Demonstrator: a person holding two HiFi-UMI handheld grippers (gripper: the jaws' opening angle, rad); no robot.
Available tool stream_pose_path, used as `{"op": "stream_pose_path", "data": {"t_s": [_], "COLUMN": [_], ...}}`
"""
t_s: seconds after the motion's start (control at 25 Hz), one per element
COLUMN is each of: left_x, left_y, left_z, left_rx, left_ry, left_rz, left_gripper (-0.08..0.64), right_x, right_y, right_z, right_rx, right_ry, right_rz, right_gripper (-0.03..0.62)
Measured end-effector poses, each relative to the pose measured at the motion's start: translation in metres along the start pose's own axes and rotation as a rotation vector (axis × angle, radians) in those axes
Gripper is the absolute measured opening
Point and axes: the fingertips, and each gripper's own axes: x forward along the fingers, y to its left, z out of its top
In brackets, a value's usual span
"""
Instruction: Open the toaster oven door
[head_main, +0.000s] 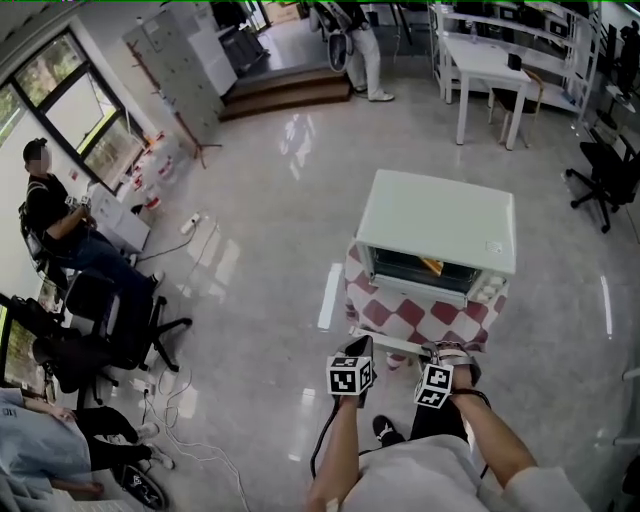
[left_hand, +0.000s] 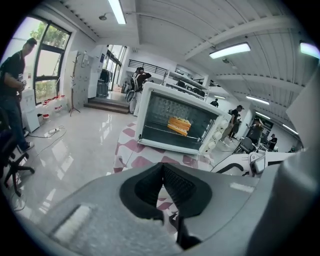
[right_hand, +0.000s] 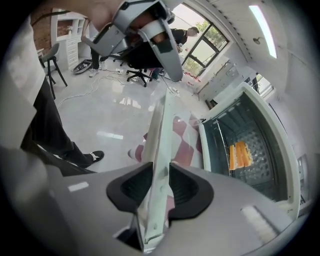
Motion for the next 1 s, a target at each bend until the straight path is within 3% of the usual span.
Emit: {"op": "stream_pose_path", "data": {"t_s": [0.36, 1.0], "left_x": [-0.02, -0.042], "left_y": [0.002, -0.008], "left_z": [-0.015, -0.029], "left_rx": [-0.011, 0.009], "left_ry": [-0.013, -0.032], "left_rz": [0.008, -0.005], "left_gripper": [0.003, 0.003], "right_x": [0.021, 0.05], "right_y": [0.011, 0.024], "right_z": [-0.008, -0.015], "right_rx": [-0.072, -0.069], "right_ry": [0.037, 0.035], "right_rz": [-0.013, -0.023], "right_gripper": [0.123, 0.153]}}
